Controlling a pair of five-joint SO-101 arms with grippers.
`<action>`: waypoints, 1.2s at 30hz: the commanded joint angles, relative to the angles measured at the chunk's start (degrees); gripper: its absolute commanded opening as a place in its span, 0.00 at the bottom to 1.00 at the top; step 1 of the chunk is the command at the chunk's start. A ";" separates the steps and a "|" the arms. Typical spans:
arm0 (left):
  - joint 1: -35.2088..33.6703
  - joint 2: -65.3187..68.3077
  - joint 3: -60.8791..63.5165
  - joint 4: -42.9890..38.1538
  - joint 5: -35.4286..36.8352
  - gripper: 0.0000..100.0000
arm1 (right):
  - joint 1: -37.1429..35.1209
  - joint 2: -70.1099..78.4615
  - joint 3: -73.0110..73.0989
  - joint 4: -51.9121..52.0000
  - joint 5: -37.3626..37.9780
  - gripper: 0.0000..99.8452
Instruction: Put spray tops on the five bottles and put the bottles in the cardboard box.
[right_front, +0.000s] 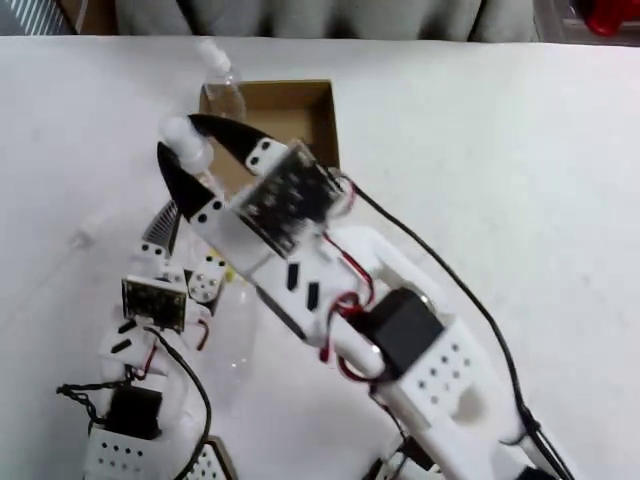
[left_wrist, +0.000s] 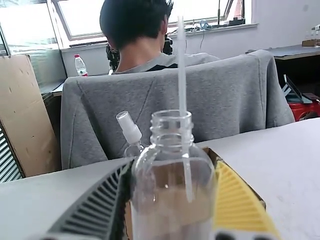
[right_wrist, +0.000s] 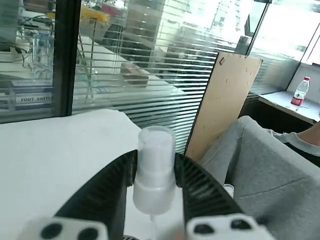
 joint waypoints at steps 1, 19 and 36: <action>0.31 -0.92 -0.44 -1.23 -0.70 0.03 | -0.13 4.09 -6.33 3.38 0.00 0.02; 0.22 -0.92 -0.44 -1.23 -0.70 0.03 | 2.77 11.74 -16.97 13.23 -0.88 0.02; 0.22 -0.92 -1.05 -1.41 -0.09 0.02 | 3.21 12.35 -17.23 9.98 -10.11 0.02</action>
